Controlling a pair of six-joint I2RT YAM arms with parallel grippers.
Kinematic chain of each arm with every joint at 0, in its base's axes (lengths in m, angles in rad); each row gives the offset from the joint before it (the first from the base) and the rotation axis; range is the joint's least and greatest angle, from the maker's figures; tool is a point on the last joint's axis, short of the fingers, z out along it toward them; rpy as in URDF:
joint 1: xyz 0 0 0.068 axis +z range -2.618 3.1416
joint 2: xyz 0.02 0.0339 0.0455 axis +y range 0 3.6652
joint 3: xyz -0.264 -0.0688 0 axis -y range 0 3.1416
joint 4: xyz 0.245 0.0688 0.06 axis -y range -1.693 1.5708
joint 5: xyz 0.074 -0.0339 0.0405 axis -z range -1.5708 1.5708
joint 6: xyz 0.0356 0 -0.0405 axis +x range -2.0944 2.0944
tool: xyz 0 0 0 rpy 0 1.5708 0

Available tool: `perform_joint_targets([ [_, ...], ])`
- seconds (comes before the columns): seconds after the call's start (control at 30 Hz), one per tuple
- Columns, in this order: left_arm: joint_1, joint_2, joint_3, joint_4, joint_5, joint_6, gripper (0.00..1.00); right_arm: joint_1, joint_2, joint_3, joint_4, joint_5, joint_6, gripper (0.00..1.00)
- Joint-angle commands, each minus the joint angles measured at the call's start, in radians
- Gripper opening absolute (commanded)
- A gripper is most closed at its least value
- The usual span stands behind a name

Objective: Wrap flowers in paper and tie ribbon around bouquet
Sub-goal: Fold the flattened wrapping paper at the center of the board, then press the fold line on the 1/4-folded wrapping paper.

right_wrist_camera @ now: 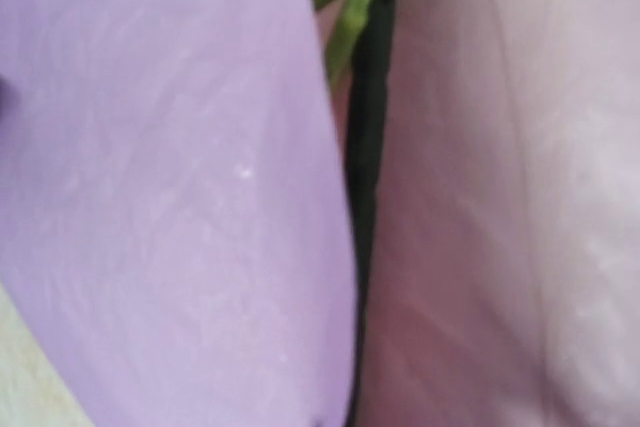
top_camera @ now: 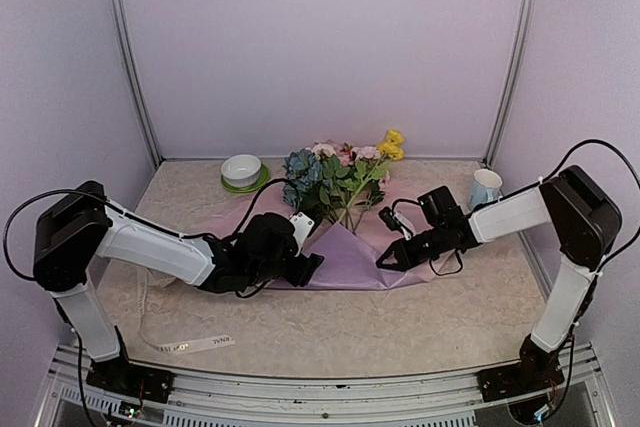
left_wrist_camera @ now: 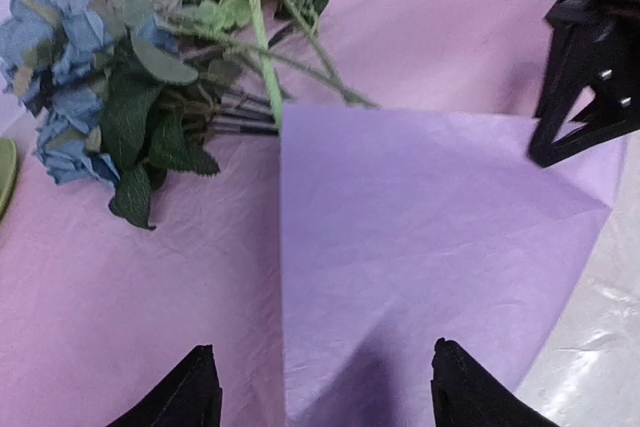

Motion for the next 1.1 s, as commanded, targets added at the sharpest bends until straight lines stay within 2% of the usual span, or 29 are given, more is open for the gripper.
perform_joint_targets([
  [0.0,-0.100,-0.090,-0.001,-0.018,-0.114,0.038,0.69,-0.003,0.034,0.047,-0.017,0.051,0.021,0.00],
  [0.07,-0.123,-0.083,-0.008,-0.037,-0.088,0.026,0.64,-0.004,0.041,0.053,-0.015,0.042,0.025,0.00],
  [0.17,-0.129,-0.057,-0.017,-0.045,-0.021,-0.015,0.51,-0.003,0.045,0.053,-0.015,0.045,0.033,0.00],
  [0.3,-0.116,0.001,-0.001,-0.082,-0.036,-0.042,0.33,-0.004,0.042,0.051,-0.032,0.083,0.033,0.00],
  [0.33,-0.106,0.011,0.006,-0.101,-0.034,-0.055,0.31,-0.003,0.042,0.048,-0.034,0.085,0.032,0.00],
  [0.5,-0.071,0.026,-0.009,-0.190,0.104,-0.117,0.31,-0.003,0.045,0.050,-0.046,0.113,0.036,0.00],
  [0.63,-0.048,0.049,-0.062,-0.237,0.073,-0.188,0.29,-0.003,0.040,0.047,-0.051,0.127,0.035,0.00],
  [0.77,-0.036,0.064,-0.064,-0.284,0.110,-0.231,0.27,-0.003,0.035,0.055,-0.092,0.168,0.020,0.00],
  [0.87,-0.057,0.056,-0.080,-0.286,0.116,-0.251,0.27,-0.003,0.021,0.079,-0.153,0.234,0.009,0.11],
  [1.0,-0.049,0.086,-0.082,-0.300,0.100,-0.272,0.27,-0.003,-0.047,0.142,-0.281,0.396,0.005,0.37],
  [1.07,-0.050,0.089,-0.082,-0.300,0.106,-0.277,0.27,0.011,-0.103,0.168,-0.337,0.515,0.001,0.45],
])
